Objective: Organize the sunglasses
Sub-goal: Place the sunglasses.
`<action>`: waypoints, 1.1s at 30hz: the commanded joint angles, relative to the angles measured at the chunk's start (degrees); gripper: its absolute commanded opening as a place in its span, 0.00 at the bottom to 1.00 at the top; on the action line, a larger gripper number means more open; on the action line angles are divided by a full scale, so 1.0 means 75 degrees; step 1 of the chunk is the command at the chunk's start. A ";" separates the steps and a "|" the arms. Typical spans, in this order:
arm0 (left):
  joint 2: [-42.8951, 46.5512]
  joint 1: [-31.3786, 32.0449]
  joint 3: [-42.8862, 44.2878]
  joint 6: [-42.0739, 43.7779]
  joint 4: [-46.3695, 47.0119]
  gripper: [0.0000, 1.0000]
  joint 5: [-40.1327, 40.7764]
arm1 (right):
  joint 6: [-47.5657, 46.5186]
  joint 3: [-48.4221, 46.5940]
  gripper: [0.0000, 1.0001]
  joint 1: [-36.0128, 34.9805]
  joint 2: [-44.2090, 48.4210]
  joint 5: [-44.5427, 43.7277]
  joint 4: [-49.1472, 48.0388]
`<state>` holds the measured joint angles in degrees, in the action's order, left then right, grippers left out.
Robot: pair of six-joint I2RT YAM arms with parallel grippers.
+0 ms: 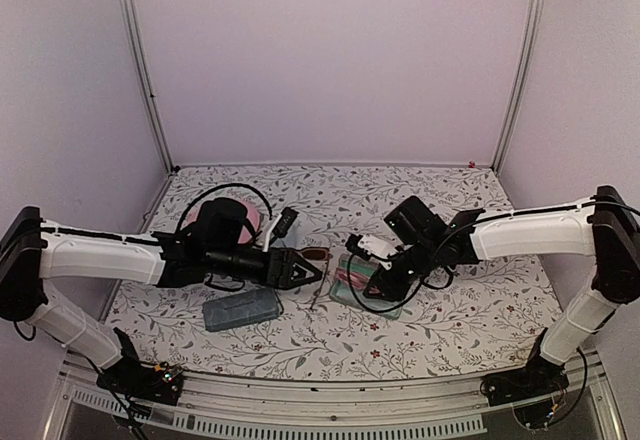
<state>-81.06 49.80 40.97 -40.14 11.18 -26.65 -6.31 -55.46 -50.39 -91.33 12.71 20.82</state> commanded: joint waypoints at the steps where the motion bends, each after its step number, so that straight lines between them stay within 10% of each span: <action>1: 0.0251 -0.0089 -0.0072 0.0299 -0.0234 0.73 0.0383 | -0.0448 -0.0421 0.32 0.0142 -0.0536 0.0575 0.0427; 33: 0.0262 -0.0100 -0.0066 0.0420 -0.0237 0.73 0.0436 | -0.0661 -0.0665 0.44 0.0330 -0.1291 0.0652 0.0564</action>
<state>-79.42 49.80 40.95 -37.69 9.08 -23.44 -11.40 -58.87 -48.25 -99.98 17.69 24.51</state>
